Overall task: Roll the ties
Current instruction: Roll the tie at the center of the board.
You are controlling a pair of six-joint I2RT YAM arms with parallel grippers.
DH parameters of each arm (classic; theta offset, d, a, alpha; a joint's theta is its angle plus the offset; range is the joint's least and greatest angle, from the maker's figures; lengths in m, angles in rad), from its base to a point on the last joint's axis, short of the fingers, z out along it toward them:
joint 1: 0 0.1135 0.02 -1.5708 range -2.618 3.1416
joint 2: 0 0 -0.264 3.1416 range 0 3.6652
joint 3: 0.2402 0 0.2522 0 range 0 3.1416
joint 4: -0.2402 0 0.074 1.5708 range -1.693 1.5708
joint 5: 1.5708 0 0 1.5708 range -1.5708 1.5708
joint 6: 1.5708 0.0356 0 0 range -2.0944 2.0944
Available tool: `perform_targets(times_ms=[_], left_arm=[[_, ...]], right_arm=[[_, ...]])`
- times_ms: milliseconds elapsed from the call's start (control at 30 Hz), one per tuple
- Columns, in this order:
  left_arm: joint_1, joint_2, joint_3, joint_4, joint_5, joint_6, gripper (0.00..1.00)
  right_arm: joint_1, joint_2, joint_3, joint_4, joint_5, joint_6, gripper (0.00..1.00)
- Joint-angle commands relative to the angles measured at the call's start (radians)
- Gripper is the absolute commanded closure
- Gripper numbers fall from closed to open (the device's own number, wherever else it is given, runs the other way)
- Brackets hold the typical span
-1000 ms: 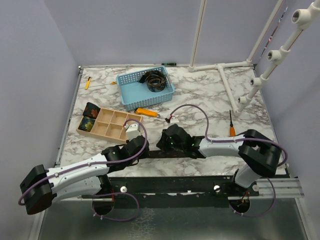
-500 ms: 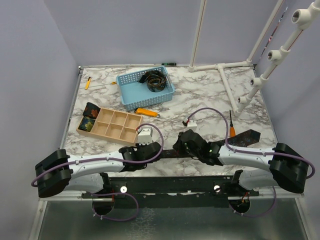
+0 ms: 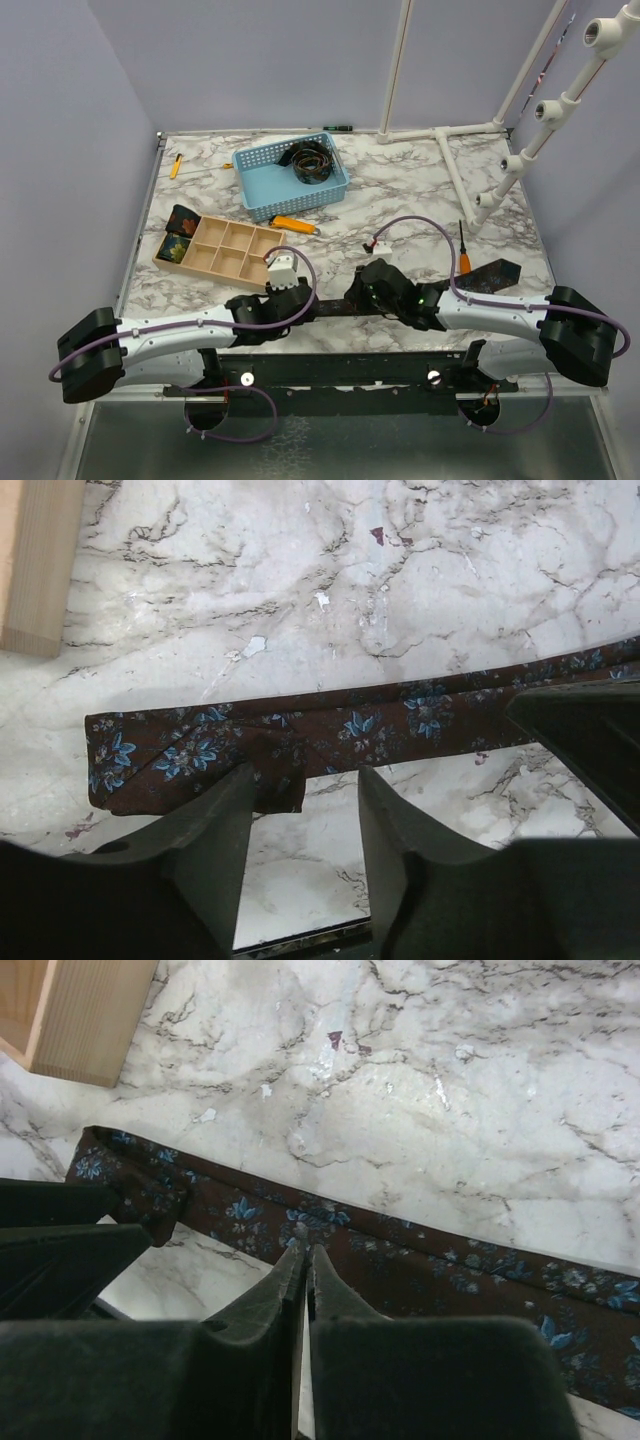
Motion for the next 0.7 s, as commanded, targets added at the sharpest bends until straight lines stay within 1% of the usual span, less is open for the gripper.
perform_targets(times_ms=[0,67,200,300,400,567,667], left_arm=[[-0.005,-0.064,-0.002,-0.023,0.015,-0.002,0.49],[-0.005,-0.105,0.010,-0.055,0.015,-0.007,0.46],[-0.005,-0.214,0.020,-0.137,-0.014,-0.018,0.46],[-0.003,-0.283,0.001,-0.208,-0.054,-0.055,0.46],[-0.003,-0.352,-0.045,-0.247,-0.073,-0.117,0.46],[-0.002,-0.458,-0.133,-0.284,-0.097,-0.221,0.50],[-0.001,-0.521,-0.166,-0.297,-0.116,-0.252,0.52]], right_arm=[[0.001,0.004,0.036,-0.012,-0.078,0.003,0.88],[0.000,0.009,0.049,0.003,-0.117,0.003,0.78],[0.000,0.060,0.109,0.025,-0.220,0.008,0.58],[0.000,0.112,0.122,0.077,-0.290,0.054,0.47],[-0.006,0.164,0.137,0.121,-0.346,0.107,0.43],[-0.015,0.250,0.177,0.163,-0.414,0.165,0.43],[-0.015,0.304,0.212,0.162,-0.434,0.170,0.44]])
